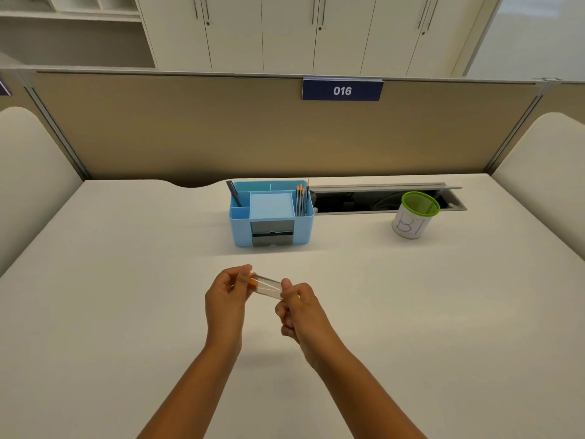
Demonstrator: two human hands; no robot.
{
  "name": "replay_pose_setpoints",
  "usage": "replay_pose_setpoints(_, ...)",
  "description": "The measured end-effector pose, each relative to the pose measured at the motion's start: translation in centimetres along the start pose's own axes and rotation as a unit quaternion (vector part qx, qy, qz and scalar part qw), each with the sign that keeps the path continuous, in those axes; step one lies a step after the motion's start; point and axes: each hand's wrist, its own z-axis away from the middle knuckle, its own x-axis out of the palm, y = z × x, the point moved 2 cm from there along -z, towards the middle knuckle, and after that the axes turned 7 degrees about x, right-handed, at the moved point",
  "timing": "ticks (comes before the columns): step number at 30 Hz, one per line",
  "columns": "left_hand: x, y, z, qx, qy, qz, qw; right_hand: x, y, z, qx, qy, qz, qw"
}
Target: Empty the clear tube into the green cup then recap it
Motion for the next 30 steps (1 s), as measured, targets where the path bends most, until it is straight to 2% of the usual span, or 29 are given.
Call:
replay_pose_setpoints(4, 0.1, 0.4, -1.9, 0.046, -0.003, -0.138, 0.989, 0.3, -1.2, -2.0, 0.001, 0.042, -0.015, 0.999)
replay_pose_setpoints(7, 1.1, 0.8, -4.0, 0.056, -0.016, -0.187, 0.981, -0.2, -2.7, -4.0, -0.028, 0.084, 0.013, 0.996)
replay_pose_setpoints(11, 2.3, 1.2, -6.5, 0.052, -0.006, -0.184, 0.982, -1.1, -4.7, -6.4, -0.080, 0.122, -0.010, 0.989)
replay_pose_setpoints(16, 4.0, 1.2, -9.8, 0.042, -0.022, -0.142, 0.989, -1.6, -7.3, -9.7, -0.096, 0.167, -0.056, 0.980)
replay_pose_setpoints(21, 5.3, 0.3, -12.3, 0.009, -0.031, -0.121, 0.992, -1.7, -9.4, -12.7, -0.128, 0.216, -0.031, 0.967)
replay_pose_setpoints(26, 5.7, -1.2, -14.7, -0.026, -0.031, -0.106, 0.994, -1.8, -10.1, -15.3, -0.106, 0.217, -0.019, 0.970)
replay_pose_setpoints(30, 6.1, -2.3, -15.9, -0.033, -0.029, -0.145, 0.988, -1.8, -9.8, -16.5, -0.097, 0.232, 0.034, 0.967)
